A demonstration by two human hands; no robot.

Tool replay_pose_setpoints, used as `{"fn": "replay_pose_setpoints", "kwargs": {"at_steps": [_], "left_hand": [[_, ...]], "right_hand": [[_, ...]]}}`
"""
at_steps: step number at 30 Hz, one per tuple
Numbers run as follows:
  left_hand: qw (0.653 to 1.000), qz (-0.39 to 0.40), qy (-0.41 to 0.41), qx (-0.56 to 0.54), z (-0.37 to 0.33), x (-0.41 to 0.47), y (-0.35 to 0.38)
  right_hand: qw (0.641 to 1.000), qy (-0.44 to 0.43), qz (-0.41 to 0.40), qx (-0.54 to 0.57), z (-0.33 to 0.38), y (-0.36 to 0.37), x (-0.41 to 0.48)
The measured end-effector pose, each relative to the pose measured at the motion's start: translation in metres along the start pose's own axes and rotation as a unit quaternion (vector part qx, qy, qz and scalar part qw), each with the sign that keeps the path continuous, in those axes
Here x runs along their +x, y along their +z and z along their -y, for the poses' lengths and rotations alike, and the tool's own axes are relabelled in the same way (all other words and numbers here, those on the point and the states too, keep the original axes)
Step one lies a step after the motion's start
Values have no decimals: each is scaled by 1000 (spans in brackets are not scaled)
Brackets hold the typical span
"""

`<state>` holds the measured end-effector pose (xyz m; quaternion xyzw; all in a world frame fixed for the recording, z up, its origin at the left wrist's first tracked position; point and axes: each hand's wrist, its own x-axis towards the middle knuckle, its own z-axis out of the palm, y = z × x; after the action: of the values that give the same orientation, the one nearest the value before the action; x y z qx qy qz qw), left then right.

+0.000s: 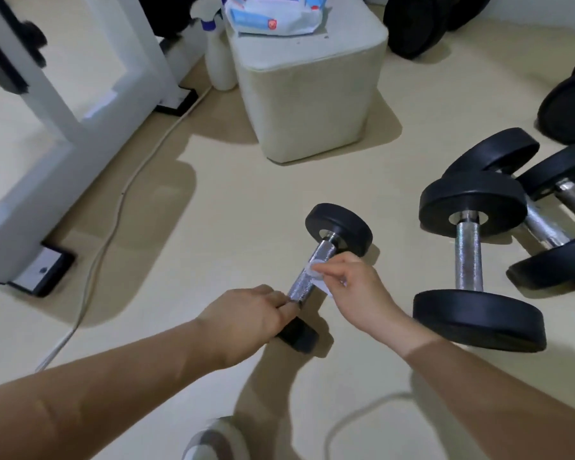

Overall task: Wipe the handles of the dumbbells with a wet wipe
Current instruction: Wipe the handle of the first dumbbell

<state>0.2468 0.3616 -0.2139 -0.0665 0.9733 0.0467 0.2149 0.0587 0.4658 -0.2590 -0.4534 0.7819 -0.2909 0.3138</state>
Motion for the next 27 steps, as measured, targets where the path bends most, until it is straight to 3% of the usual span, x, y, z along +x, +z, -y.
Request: {"fn": "replay_pose_setpoints", "kwargs": {"at_steps": [4, 8, 10, 12, 15, 20, 25, 27], "left_hand": [[1000, 9, -13, -13, 17, 3, -3], [999, 19, 4, -27, 51, -3, -11], [999, 21, 11, -36, 71, -8, -15], [998, 27, -2, -60, 83, -9, -20], [988, 26, -77, -129, 86, -7, -14], [917, -46, -153, -365, 91, -8, 28], [915, -99, -148, -362, 86, -24, 28], [935, -87, -128, -321, 91, -21, 28]], "right_hand": [[995, -94, 3, -33, 13, -4, 11], [962, -220, 38, -155, 45, -24, 26], [960, -197, 115, -166, 65, -30, 40], [968, -157, 130, -147, 80, -24, 55], [981, -93, 85, -144, 86, 12, 58], [988, -62, -21, -142, 45, 88, 42], [976, -175, -13, -130, 63, 78, 38], [981, -109, -91, -129, 36, 61, 59]]}}
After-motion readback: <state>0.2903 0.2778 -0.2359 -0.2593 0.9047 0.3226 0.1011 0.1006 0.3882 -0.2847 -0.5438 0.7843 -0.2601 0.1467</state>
